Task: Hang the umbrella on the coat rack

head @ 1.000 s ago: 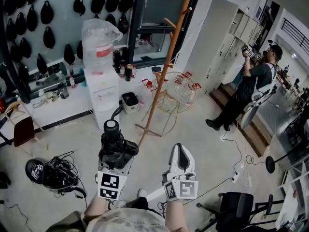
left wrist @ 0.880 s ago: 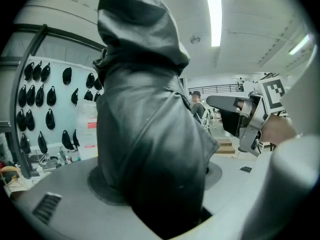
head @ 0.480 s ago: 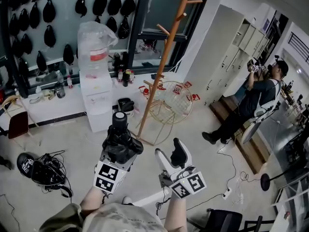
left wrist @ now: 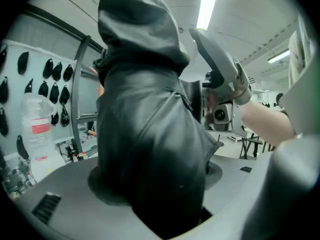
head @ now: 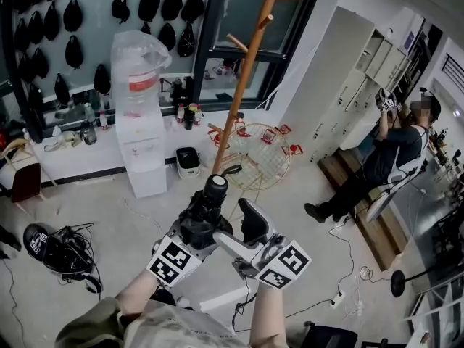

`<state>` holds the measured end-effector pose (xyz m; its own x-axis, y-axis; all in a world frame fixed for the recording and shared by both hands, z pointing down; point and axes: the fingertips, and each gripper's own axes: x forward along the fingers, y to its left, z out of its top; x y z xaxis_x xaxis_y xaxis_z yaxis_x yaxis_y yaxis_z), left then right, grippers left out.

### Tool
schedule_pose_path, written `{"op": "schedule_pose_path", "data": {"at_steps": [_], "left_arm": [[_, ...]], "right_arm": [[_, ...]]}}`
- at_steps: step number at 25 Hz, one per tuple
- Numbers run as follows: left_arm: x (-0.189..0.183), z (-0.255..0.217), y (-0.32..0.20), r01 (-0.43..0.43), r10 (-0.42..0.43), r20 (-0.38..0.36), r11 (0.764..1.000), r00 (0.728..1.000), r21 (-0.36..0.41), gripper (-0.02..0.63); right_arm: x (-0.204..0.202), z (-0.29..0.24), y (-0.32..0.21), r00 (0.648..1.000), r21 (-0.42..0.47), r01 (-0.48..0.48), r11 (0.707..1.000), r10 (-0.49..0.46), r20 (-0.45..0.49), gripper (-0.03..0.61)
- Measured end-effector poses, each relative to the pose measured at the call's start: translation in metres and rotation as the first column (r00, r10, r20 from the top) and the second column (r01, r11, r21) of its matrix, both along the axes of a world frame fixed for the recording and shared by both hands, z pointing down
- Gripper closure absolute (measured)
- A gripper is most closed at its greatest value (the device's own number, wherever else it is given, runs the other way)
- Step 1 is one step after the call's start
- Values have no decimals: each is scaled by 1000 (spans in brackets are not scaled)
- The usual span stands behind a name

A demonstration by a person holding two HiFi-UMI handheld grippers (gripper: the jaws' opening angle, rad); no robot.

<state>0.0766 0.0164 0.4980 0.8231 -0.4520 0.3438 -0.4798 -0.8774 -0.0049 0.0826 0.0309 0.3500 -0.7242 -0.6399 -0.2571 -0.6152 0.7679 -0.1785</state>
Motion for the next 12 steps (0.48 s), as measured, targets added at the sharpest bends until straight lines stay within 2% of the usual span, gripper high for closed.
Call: {"op": "schedule_pose_path", "data": {"at_steps": [5,10,11,12], "left_arm": [[20,9,-2,-116,117,29,993,993,-13,321],[28,17,-21,-191,190,71,982,979,1,321],[29,18,-26,-202,202,76,979,977,1,321],[30,19,-33,-212,211,76,977,974,1,321]], "right_arm": [[-17,13,-25,995,-31,78,997,-79,-55,173],[-20,15,-55,993,-27,56,998,-59,-102,181],[-19,14,-62,992,-23,46,999,-48,-117,210],[-18,14,-69,991,-21,36,999,-38,-130,270]]}}
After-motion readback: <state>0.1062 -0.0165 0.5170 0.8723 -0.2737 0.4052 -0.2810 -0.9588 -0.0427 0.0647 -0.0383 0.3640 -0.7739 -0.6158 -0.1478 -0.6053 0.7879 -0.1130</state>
